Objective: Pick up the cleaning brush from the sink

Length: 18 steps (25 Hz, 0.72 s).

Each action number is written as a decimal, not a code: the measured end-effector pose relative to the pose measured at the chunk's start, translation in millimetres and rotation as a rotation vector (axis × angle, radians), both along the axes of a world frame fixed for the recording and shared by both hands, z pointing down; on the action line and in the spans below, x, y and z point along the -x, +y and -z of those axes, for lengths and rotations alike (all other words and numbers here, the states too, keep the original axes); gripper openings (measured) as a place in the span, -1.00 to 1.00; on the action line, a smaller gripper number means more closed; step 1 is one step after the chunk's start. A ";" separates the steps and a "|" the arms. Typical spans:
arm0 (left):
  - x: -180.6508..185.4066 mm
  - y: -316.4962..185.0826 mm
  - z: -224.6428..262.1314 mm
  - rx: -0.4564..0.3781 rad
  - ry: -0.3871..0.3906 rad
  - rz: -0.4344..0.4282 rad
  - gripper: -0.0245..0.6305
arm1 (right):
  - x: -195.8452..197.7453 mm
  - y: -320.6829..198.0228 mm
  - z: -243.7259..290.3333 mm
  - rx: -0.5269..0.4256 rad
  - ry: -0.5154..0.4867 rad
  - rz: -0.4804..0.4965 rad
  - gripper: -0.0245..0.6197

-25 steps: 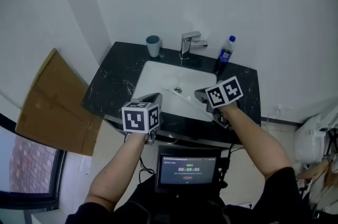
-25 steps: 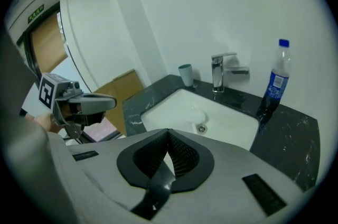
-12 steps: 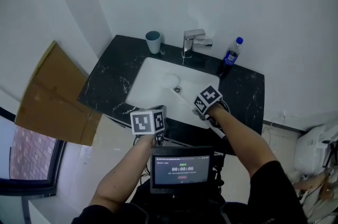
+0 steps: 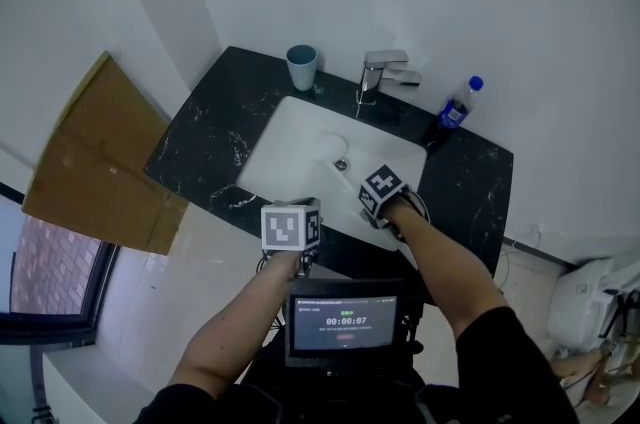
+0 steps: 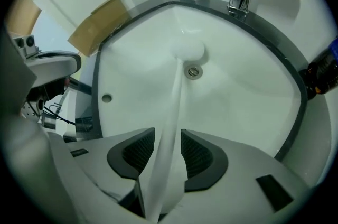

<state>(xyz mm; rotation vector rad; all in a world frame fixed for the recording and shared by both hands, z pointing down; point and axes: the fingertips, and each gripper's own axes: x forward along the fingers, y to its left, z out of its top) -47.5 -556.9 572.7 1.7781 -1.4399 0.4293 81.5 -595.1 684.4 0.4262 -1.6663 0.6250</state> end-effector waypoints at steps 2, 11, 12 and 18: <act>1.3 -2.8 -1.9 -0.001 -0.002 0.002 -0.85 | -2.5 1.7 -9.4 0.024 0.066 0.028 -0.47; 16.7 -1.6 -10.4 0.011 0.004 0.003 -0.85 | 0.5 0.7 -28.0 0.061 0.121 0.000 -0.74; 17.2 -0.4 -10.4 0.011 0.009 0.003 -0.85 | -1.0 -0.8 -27.2 0.055 0.122 -0.009 -0.75; 21.8 6.2 -3.1 0.004 0.027 -0.008 -0.85 | -6.0 -6.0 -14.2 0.011 0.115 -0.049 -0.78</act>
